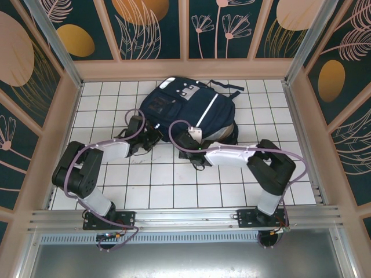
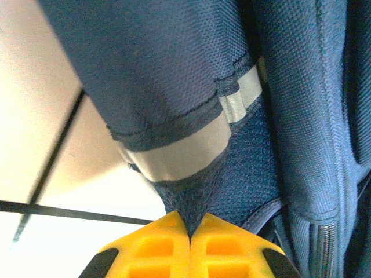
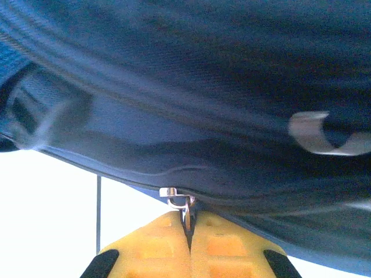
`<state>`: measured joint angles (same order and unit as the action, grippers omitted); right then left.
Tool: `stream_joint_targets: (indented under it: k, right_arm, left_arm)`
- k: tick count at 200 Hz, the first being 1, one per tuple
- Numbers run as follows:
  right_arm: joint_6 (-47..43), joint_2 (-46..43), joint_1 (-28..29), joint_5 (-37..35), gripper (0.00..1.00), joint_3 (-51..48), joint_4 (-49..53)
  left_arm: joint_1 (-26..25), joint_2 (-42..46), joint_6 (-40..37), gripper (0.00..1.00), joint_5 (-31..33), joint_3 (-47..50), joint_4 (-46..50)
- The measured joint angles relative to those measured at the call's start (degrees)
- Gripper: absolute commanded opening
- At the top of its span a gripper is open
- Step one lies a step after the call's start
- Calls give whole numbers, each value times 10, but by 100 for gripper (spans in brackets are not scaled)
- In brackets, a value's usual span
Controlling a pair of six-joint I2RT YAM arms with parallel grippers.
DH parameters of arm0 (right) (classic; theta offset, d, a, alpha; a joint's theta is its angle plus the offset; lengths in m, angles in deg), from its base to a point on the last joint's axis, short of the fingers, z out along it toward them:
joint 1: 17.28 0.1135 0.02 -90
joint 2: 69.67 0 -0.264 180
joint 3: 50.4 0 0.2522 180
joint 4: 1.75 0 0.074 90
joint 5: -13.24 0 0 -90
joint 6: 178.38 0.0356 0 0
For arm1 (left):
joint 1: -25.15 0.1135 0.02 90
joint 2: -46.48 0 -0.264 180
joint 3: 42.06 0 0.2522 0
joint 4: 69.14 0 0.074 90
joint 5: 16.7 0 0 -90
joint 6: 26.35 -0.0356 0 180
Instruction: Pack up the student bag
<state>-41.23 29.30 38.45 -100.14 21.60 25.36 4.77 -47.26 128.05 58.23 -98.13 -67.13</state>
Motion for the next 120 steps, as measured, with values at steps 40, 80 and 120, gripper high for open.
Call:
stream_joint_targets:
  k: [40,80,120]
  right_arm:
    - [-3,-84,-41,-7,0,-63,33]
    - [-36,-136,-97,-1,0,-85,34]
    - [-94,-138,-119,42,0,-85,9]
  left_arm:
    - [80,15,-20,0,3,0,26]
    - [152,9,-66,0,-10,-35,71]
    - [185,2,-87,22,-34,-63,94]
